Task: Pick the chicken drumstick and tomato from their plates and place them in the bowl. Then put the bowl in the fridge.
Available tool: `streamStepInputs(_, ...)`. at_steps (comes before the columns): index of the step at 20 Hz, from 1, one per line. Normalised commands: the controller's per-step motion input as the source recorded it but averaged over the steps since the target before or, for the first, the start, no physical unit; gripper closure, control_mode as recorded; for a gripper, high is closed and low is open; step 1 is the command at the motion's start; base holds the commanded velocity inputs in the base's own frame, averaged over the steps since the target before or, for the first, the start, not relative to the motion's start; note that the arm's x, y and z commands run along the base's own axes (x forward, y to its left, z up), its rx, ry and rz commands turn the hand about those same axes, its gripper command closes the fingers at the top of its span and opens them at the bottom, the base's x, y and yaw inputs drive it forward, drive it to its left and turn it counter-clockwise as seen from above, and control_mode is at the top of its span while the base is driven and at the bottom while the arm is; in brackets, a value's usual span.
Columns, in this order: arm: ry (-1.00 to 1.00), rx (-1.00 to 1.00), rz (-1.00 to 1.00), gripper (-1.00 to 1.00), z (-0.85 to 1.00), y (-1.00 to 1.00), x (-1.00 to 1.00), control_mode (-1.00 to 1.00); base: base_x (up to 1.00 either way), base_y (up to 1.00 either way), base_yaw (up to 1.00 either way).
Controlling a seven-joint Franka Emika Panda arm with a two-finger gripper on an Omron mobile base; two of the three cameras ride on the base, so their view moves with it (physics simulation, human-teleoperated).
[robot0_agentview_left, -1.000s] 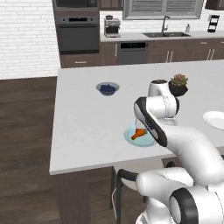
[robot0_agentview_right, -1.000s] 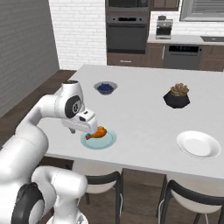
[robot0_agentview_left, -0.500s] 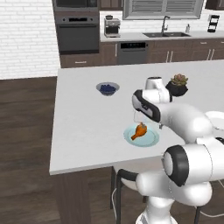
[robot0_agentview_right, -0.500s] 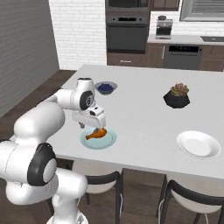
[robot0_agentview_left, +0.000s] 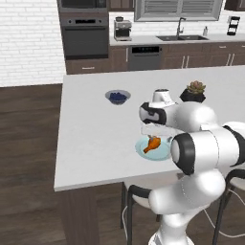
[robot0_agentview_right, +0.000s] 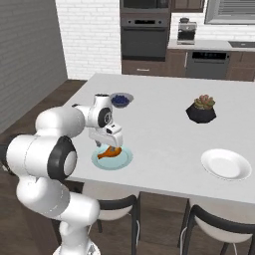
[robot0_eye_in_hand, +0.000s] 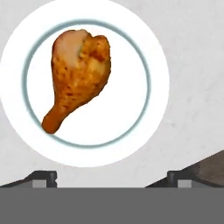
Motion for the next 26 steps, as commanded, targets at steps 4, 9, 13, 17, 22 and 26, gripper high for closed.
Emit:
streamStepInputs(4, 0.00, 0.00, -0.03, -1.00, -0.30, 0.01, 0.34, -1.00, 0.00, 0.00, 0.00)
streamStepInputs(9, 0.00, 0.00, -0.01, -1.00, -0.35, 0.00, 0.23, -1.00, 0.00, 0.00, 0.00)
streamStepInputs(13, 0.00, 0.00, -0.02, -1.00, -0.36, 0.06, 0.24, -1.00, 0.00, 0.00, 0.00)
streamStepInputs(17, 0.00, 0.00, -0.01, -1.00, -0.37, 0.02, 0.18, -1.00, 0.00, 0.00, 0.00)
streamStepInputs(22, 0.00, 0.00, 0.00, -1.00, -0.31, 0.01, 0.27, -1.00, 0.00, 0.00, 0.00)
streamStepInputs(26, 0.00, 0.00, 0.00, -1.00, -0.34, 0.00, 0.21, -1.00, 0.00, 0.00, 0.00)
